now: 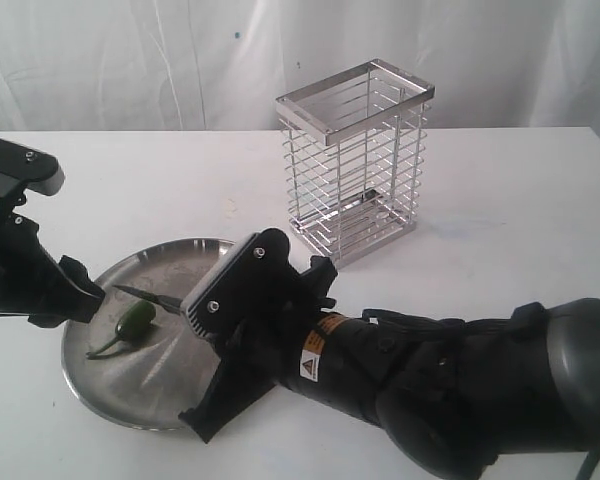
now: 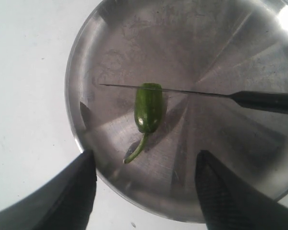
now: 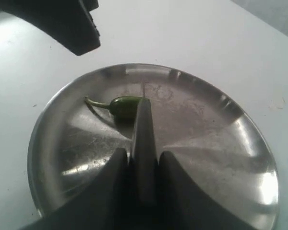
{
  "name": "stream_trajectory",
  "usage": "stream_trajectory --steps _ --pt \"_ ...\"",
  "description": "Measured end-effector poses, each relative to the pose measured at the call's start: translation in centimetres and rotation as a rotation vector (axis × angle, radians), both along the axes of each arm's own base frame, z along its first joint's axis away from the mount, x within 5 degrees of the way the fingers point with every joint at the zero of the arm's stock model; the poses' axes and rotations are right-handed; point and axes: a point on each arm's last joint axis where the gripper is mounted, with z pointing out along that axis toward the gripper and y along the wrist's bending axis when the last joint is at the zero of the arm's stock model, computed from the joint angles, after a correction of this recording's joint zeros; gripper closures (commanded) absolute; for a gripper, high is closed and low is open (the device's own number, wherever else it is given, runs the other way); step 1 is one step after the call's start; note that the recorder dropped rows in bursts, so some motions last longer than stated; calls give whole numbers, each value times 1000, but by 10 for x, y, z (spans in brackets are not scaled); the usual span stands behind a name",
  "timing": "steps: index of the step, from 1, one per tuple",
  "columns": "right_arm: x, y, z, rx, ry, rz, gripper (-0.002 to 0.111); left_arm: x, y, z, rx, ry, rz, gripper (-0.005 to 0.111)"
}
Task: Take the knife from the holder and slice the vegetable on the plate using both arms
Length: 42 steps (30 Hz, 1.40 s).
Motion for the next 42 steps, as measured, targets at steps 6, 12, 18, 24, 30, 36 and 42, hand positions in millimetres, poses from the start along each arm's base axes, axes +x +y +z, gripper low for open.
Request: stream_trajectory --steps 6,12,18,24,30,36,42 --pt "0 -1 -2 -14 16 -4 108 0 0 0 0 2 0 44" --pt "1 1 -19 -59 51 -7 108 0 0 0 0 2 0 44" --pt "0 0 -22 -85 74 -6 108 3 0 2 -17 -34 15 49" --pt "2 3 -23 -95 83 -5 108 3 0 2 -18 -39 16 49" --pt "10 14 -29 -103 90 -4 108 3 0 2 -18 -39 16 49" --pt "12 16 -39 -131 120 -18 108 3 0 2 -18 -39 16 49" --pt "12 12 -43 -163 153 -58 108 3 0 2 -17 -31 14 49"
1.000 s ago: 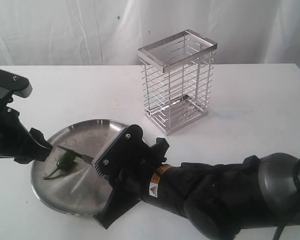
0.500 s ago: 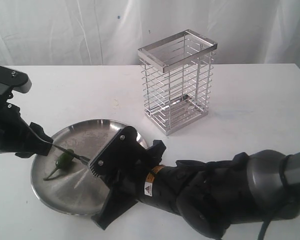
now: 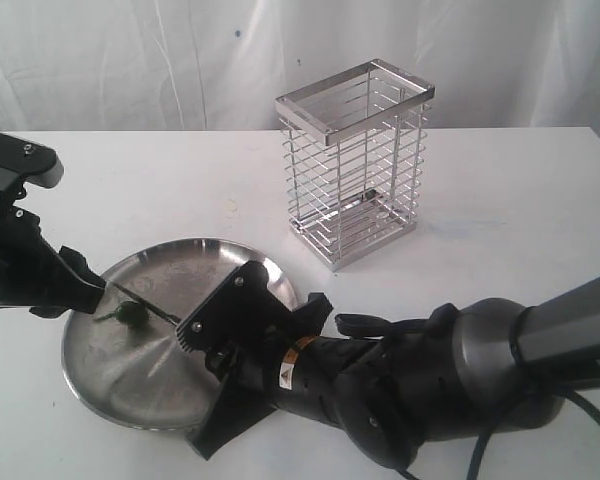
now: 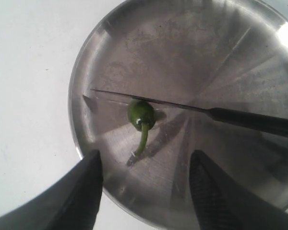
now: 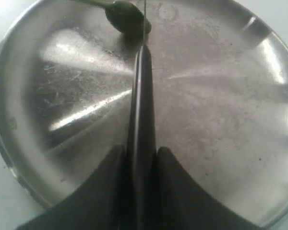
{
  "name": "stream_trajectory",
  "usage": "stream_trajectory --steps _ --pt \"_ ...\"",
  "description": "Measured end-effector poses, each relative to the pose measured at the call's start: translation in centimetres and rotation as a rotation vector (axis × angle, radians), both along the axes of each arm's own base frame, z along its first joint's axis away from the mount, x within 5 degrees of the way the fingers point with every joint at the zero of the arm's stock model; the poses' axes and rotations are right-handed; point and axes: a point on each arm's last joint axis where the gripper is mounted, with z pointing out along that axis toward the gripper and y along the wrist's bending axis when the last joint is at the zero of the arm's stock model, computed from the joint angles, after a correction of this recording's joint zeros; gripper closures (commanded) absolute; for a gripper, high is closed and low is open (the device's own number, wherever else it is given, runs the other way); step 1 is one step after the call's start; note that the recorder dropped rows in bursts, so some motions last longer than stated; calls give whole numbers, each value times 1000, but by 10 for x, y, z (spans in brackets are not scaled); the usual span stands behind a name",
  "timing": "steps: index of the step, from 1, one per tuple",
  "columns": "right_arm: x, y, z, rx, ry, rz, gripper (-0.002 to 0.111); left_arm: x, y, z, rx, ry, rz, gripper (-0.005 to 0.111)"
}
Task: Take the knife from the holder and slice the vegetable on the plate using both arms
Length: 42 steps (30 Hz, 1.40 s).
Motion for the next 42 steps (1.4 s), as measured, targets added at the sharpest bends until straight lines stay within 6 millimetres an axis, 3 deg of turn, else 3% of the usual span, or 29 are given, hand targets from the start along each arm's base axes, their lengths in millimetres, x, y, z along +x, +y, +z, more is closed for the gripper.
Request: stream_trajectory --steps 7,15,25,33,42 --pt "-1 -1 0 -13 12 5 108 8 -2 -12 -14 30 20 49" --pt "-2 -2 21 36 -22 5 108 10 -3 -16 -19 44 26 49" --pt "-1 -3 23 48 -16 -18 108 16 -5 -24 20 30 -25 49" --pt "7 -11 40 99 -45 -108 108 27 -23 -47 115 10 -178 49" --pt "6 -14 56 130 -79 -103 108 44 -28 -77 149 72 -197 53"
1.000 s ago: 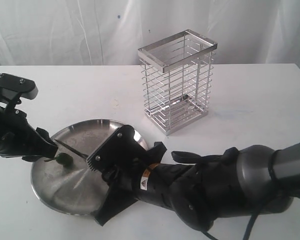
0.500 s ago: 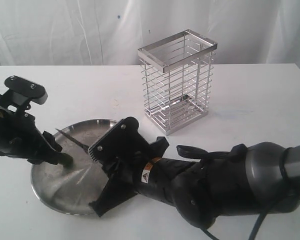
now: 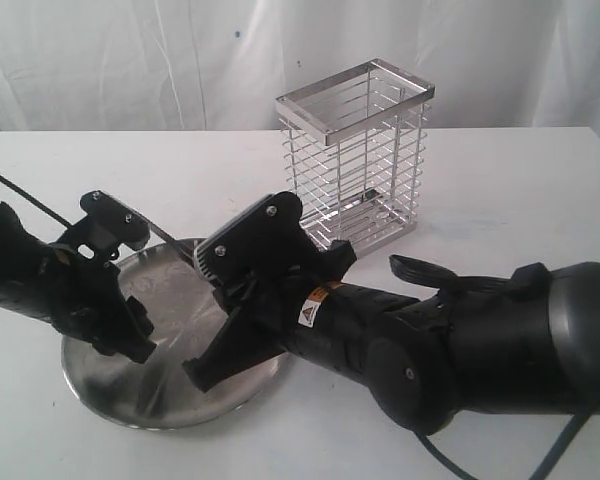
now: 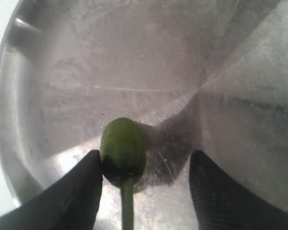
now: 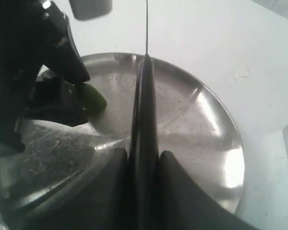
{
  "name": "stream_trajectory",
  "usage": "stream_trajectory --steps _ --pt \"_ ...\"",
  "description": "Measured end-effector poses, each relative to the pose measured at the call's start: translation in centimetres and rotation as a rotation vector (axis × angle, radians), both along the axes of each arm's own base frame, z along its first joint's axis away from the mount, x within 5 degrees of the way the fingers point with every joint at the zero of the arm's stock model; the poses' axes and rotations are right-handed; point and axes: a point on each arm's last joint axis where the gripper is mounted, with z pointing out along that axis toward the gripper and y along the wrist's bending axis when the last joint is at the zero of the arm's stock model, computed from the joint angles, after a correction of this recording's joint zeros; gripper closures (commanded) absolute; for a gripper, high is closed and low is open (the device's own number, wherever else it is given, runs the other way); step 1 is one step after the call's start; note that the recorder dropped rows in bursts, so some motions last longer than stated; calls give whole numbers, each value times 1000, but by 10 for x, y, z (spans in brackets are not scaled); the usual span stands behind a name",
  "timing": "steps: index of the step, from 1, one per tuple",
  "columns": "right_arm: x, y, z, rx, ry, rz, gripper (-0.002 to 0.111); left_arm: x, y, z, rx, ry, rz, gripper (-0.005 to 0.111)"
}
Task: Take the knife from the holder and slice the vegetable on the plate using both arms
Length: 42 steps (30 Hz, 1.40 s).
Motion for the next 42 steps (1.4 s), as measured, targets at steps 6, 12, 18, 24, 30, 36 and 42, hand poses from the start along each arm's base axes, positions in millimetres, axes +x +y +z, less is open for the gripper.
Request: stream_trajectory --steps 6,12,18,24,30,36,42 --pt "-1 -1 7 16 -13 0 108 4 0 -6 4 -13 8 86" --pt "-2 -3 16 39 -30 0 108 5 0 -5 4 -24 10 97" --pt "-2 -3 18 39 -37 2 108 6 -2 -3 -8 -46 19 84" --pt "-2 -3 18 32 -45 8 108 6 -17 1 -21 -160 -11 81" --pt "-2 -3 18 30 -47 9 108 -9 -22 -16 -3 -214 -37 81" --pt "-2 -3 18 30 -47 9 108 -21 -16 -28 18 -235 -38 67" --pt "-3 -3 17 11 -39 21 108 -30 -13 -27 18 -212 -40 32"
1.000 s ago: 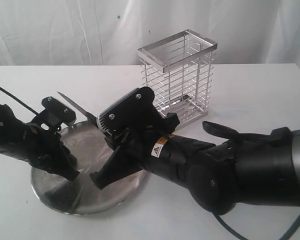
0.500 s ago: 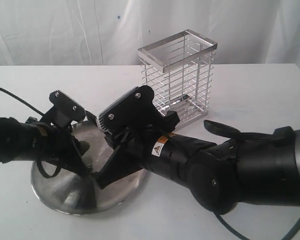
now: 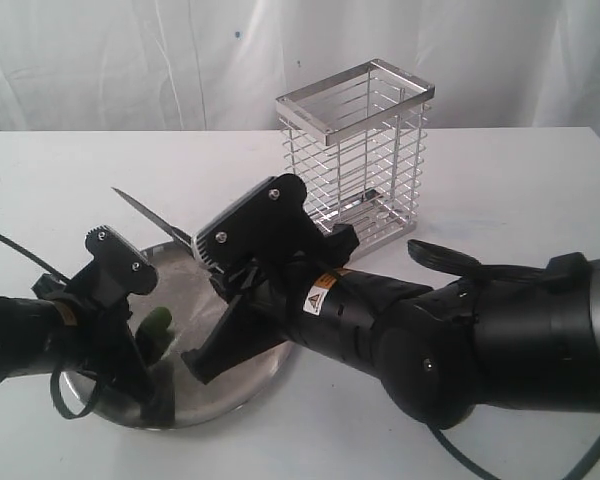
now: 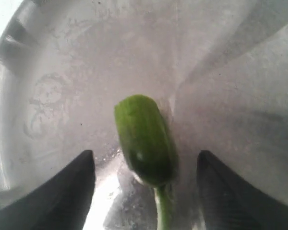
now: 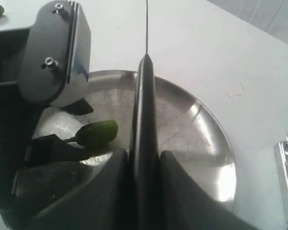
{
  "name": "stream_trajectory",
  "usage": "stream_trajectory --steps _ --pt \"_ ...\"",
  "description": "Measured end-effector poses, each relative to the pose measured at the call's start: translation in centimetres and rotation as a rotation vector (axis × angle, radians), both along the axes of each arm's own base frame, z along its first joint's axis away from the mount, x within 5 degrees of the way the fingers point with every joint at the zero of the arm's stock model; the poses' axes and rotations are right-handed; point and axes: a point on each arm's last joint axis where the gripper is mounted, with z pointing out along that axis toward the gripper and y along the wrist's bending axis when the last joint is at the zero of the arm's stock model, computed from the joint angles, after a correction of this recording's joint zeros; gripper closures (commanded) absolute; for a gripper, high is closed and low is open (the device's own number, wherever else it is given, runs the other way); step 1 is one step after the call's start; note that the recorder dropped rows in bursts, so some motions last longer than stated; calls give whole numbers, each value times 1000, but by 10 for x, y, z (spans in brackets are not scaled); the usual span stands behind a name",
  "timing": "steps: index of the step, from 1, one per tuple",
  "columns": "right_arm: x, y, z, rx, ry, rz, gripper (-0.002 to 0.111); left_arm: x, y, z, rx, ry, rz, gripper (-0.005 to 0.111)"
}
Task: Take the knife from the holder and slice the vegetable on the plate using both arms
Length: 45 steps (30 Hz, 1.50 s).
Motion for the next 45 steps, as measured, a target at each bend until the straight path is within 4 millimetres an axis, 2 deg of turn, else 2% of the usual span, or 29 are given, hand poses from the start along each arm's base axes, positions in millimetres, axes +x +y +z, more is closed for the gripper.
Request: stream_trajectory --steps 8,16,19,30,45 --pt "-1 -4 -8 -104 33 52 108 -5 1 19 -15 -26 -17 34" --pt "-7 -6 -14 -180 82 106 108 -11 3 49 -49 -122 -29 34" --pt "-9 -6 -17 -197 108 118 108 -12 6 55 -65 -140 -8 34" --pt "-13 -10 -8 -204 122 143 108 -6 26 54 -85 -119 101 34" --pt "-11 -15 -12 -230 123 143 108 -6 26 54 -111 -110 133 34"
